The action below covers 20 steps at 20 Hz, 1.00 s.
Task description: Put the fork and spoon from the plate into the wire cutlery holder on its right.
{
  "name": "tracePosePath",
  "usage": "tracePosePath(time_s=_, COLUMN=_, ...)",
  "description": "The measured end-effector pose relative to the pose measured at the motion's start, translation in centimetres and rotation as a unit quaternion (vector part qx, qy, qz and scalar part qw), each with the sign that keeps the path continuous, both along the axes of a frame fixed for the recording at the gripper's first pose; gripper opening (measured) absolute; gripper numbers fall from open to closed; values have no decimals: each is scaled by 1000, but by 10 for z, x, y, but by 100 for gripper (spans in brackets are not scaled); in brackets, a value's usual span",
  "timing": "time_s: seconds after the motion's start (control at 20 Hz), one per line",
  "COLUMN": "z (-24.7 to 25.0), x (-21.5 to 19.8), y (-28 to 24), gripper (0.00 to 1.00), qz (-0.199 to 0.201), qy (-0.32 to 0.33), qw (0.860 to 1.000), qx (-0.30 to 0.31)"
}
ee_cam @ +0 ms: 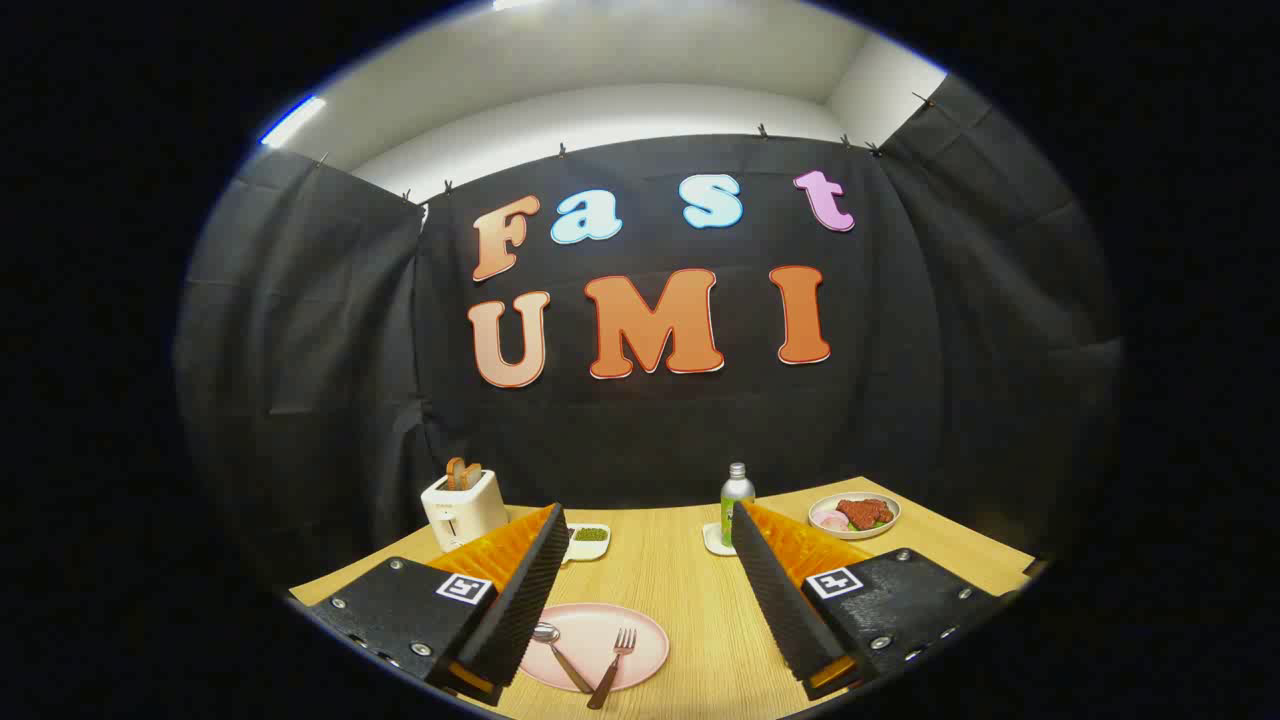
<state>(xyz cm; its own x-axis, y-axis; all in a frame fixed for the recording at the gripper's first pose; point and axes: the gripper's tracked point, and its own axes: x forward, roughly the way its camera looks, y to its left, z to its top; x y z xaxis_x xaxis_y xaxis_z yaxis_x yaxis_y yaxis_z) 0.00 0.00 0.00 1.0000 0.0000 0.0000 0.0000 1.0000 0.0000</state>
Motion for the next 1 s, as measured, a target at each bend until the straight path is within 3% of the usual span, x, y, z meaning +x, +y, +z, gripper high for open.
tracePosePath(time_s=0.7, z=-13, x=4, y=9, gripper=98, qz=-8, qy=12, qw=1000, qx=-13)
tracePosePath(time_s=1.0, z=-35, x=15, y=16, gripper=98, qz=0, qy=49, qw=998, qx=-37)
